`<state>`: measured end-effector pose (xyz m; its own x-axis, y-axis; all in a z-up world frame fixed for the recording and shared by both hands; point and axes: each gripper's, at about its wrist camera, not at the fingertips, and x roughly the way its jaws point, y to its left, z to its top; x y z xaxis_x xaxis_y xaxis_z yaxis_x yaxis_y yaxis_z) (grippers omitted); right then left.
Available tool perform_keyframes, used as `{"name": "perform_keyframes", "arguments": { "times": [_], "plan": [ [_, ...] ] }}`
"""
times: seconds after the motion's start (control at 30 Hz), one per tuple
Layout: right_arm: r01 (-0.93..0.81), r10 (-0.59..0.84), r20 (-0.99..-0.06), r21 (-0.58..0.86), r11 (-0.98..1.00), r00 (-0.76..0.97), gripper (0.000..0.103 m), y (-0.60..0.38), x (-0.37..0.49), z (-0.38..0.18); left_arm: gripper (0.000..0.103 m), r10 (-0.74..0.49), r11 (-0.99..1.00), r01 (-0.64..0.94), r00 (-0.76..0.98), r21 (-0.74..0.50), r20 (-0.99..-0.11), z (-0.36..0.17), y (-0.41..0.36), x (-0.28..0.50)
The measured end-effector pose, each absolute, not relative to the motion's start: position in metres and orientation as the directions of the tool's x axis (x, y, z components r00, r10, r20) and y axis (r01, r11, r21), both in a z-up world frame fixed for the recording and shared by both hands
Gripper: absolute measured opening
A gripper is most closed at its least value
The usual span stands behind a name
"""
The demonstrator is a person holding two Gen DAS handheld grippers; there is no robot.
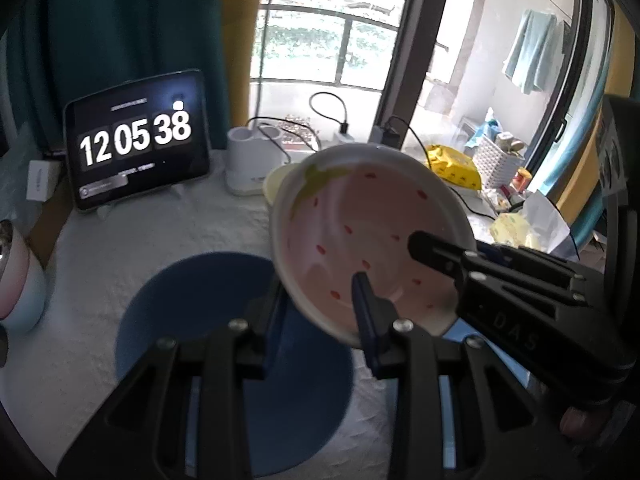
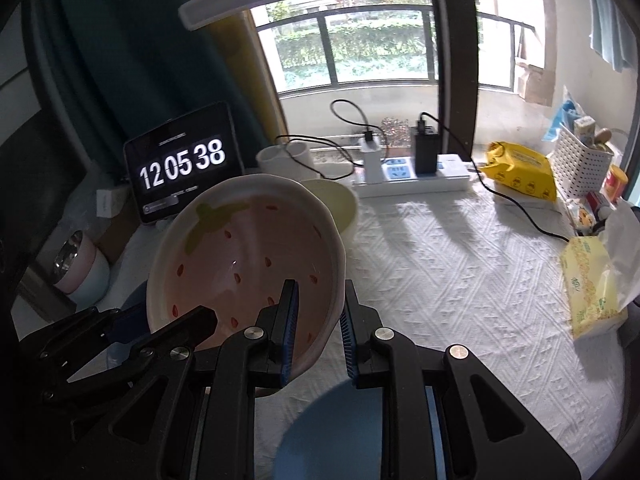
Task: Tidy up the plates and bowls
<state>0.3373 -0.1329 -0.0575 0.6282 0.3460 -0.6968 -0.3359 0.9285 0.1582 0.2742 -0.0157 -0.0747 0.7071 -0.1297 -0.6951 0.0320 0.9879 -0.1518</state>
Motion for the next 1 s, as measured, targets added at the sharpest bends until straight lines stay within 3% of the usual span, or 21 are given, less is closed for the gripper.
{"name": "perform_keyframes", "arguments": {
  "times": [0.4,1.0],
  "plan": [
    [-0.408,0.389,-0.709,0.155,0.9,0.589,0.022,-0.081,0.322,-0.065,0.034,-0.087,0.987,-0.034,0.709,-0.158,-0.7,-0.08,0.034,0.25],
    [-0.449,0.364,-0.794,0.13,0.884,0.487,0.022,-0.037,0.309,-0.122,0.034,-0.037,0.993,-0.06,0.64,-0.098,-0.767,-0.115,0.062,0.238]
  ]
}}
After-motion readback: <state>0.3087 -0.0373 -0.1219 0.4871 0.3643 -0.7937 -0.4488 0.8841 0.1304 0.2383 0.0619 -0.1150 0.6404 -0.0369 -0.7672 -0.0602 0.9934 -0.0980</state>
